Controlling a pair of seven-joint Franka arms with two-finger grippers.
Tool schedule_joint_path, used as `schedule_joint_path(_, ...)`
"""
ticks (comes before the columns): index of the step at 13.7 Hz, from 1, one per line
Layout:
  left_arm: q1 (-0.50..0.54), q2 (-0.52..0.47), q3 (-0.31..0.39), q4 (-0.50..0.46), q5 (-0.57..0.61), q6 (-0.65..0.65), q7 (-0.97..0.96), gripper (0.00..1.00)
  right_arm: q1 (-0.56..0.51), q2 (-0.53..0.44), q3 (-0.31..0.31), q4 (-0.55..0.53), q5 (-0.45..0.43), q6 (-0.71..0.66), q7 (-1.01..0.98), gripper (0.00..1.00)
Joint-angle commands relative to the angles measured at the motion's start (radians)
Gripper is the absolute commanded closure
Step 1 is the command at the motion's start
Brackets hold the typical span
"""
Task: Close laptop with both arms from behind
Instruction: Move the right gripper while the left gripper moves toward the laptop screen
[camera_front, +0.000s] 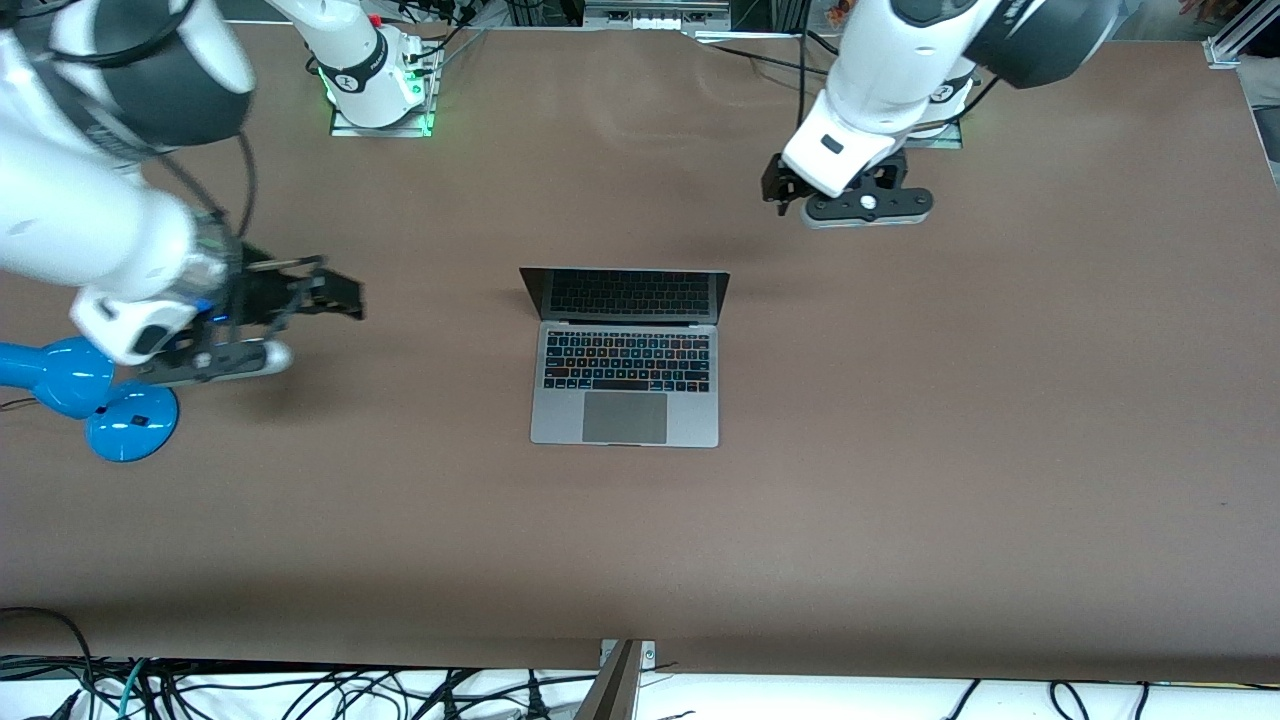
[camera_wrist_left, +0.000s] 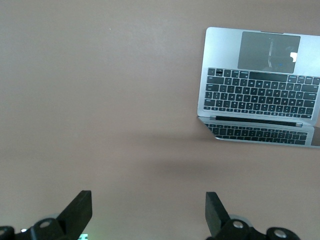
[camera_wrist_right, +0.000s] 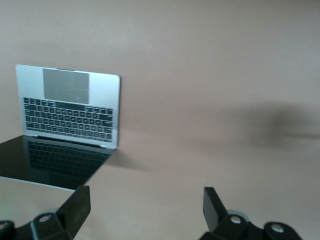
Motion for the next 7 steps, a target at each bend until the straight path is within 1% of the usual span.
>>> schedule_joint_path(1, 0.009, 0.018, -0.024, -0.012, -0.058, 0.031, -0.022, 0.0, 0.086, -0.001, 0.001, -0.018, 0.007, -0.009, 0.157, 0.0)
schedule_joint_path(3, 0.009, 0.019, -0.04, -0.026, -0.105, 0.043, -0.04, 0.0, 0.155, 0.006, 0.001, -0.033, -0.005, -0.003, 0.275, 0.0)
schedule_joint_path(5, 0.009, 0.04, -0.083, -0.028, -0.108, 0.064, -0.097, 0.01, 0.192, 0.026, 0.001, -0.033, -0.005, 0.003, 0.363, 0.01)
schedule_joint_path(6, 0.009, 0.053, -0.089, -0.028, -0.108, 0.078, -0.115, 0.01, 0.203, 0.035, 0.003, -0.033, 0.005, 0.004, 0.396, 0.08)
schedule_joint_path(7, 0.006, 0.06, -0.089, -0.029, -0.108, 0.092, -0.131, 0.03, 0.224, 0.046, 0.003, -0.033, 0.007, 0.004, 0.423, 0.12)
